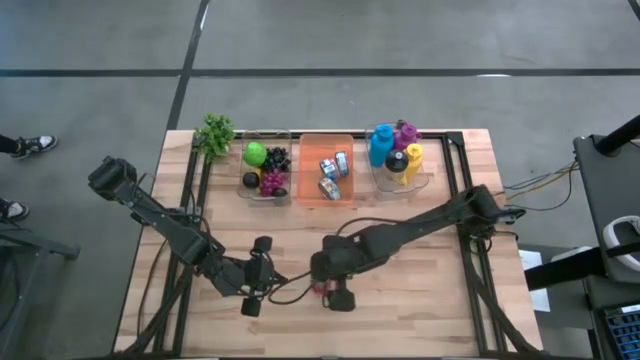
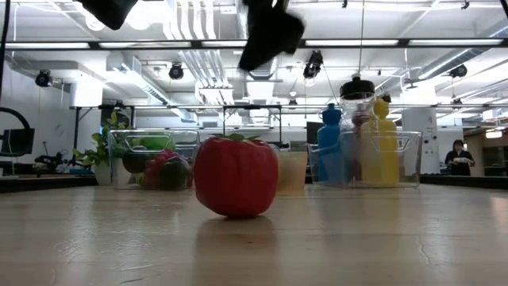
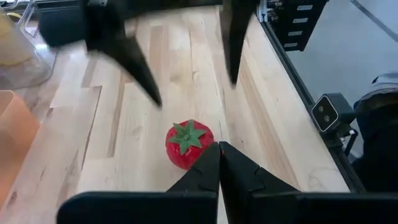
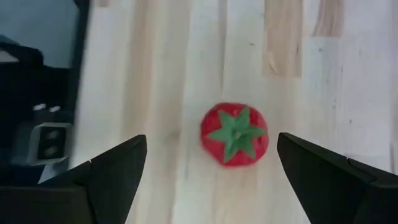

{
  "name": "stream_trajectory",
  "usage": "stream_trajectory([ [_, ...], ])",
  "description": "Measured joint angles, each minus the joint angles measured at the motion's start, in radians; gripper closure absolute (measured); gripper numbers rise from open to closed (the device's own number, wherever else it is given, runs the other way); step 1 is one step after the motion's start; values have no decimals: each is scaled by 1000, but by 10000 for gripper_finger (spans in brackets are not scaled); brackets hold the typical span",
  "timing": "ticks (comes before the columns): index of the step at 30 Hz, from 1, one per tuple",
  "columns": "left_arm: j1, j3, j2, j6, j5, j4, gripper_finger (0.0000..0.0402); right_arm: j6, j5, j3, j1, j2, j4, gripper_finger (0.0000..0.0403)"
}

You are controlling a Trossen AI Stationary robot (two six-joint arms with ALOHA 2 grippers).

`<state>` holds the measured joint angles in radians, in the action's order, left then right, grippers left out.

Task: Pick & Place Food Item
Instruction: Put the red tomato into the left transparent bin

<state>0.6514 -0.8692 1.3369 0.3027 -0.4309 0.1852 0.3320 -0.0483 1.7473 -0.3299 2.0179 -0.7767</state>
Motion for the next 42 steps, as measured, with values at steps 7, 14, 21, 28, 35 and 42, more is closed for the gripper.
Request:
stream_trajectory([
  [7,1,0,0,60,0,19,394,1,48,-3,-35,-147,-142,44],
  [14,4,0,0,91,-22,45,394,56,168,-3,-110,-302,-182,44],
  [21,2,0,0,85,-23,25,394,54,317,-2,-229,-397,-162,44],
  [28,-3,0,0,90,-22,15,394,61,340,-3,-330,-403,-159,44],
  [35,-8,0,0,82,-133,4,378,61,340,-4,-412,-380,-154,44],
  [42,-8,0,2,44,-127,-12,334,117,415,-7,-457,-382,-152,44],
])
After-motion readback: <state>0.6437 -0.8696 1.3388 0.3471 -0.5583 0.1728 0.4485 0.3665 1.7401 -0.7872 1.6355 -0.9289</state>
